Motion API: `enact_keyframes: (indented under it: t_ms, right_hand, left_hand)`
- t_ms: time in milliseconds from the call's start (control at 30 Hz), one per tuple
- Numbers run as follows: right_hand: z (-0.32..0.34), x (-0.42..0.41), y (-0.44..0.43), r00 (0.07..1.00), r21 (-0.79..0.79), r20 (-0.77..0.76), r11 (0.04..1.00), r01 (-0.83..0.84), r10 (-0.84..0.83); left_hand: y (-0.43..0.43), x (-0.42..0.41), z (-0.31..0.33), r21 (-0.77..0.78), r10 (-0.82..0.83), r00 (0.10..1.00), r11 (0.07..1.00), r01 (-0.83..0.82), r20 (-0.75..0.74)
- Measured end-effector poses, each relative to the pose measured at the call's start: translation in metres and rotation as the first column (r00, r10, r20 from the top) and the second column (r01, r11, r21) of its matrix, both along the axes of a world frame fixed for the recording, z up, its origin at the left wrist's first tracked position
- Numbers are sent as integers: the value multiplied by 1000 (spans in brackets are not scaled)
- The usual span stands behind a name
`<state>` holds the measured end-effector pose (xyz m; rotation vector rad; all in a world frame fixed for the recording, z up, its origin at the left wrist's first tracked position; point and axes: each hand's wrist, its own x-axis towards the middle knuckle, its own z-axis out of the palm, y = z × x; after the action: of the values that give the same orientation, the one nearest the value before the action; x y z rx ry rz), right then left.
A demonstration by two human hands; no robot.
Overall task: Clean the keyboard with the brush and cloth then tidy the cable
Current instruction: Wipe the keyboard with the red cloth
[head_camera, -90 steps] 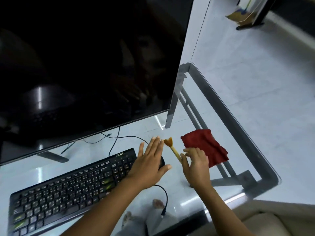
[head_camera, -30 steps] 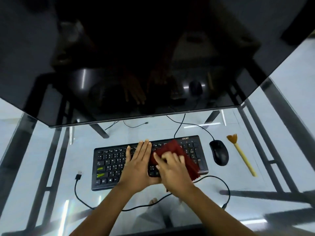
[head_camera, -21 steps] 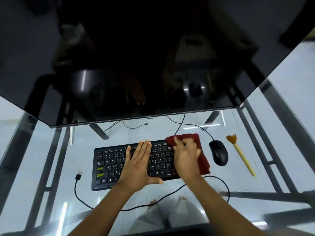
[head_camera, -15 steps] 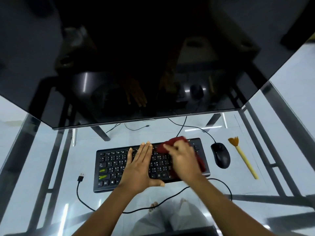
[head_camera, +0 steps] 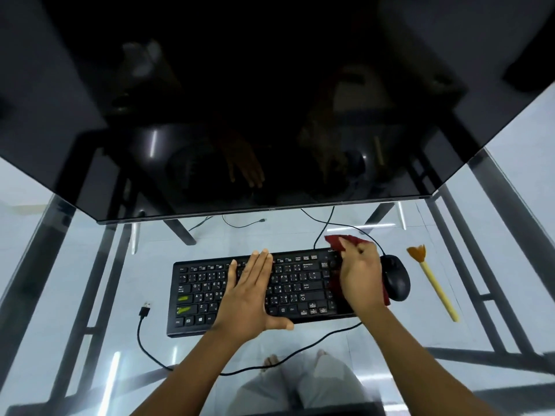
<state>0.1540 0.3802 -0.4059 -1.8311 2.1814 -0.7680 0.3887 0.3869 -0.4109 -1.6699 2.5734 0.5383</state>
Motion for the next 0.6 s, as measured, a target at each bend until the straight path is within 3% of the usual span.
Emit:
enact_keyframes:
  t_ms: [33, 67, 133, 233, 300, 367, 433, 500, 600]
  right_hand:
    - [3, 9, 1, 995, 31, 87, 999, 42, -45]
    - [1, 23, 5, 997, 65, 75, 998, 10, -15]
    - [-2, 53, 22, 985, 124, -37, 979, -160, 166]
    - [-5, 51, 36, 893, 143, -78, 891, -430, 444]
    - [-7, 22, 25, 954, 75, -65, 955, -287, 292]
    - [-7, 2, 17, 1000, 14, -7, 1000, 0, 0]
    - [-9, 12, 21, 997, 29, -9, 997, 74, -73]
    - [-10, 41, 43, 991, 67, -42, 990, -121, 124]
    - [-7, 47, 73, 873, 126, 7, 865, -485, 488]
  left_hand:
    - [0, 0, 0, 2, -3, 1000, 1000, 3, 11]
    - [0, 0, -1, 0, 0, 1000, 1000, 0, 21]
    - [0, 0, -4, 3, 6, 1000, 1000, -6, 24]
    - [-1, 1, -5, 23, -7, 1000, 1000, 6, 12]
    - [-1, 1, -3, 6, 2, 1000, 1000, -2, -5]
    - [0, 0, -1, 4, -3, 1000, 1000, 3, -9]
    - [0, 0, 0, 5, 0, 1000, 1000, 0, -15]
    - [0, 1, -2, 8, 8, 1000, 1000, -7, -13]
    - [-1, 1, -3, 7, 10, 1000, 1000, -10, -9]
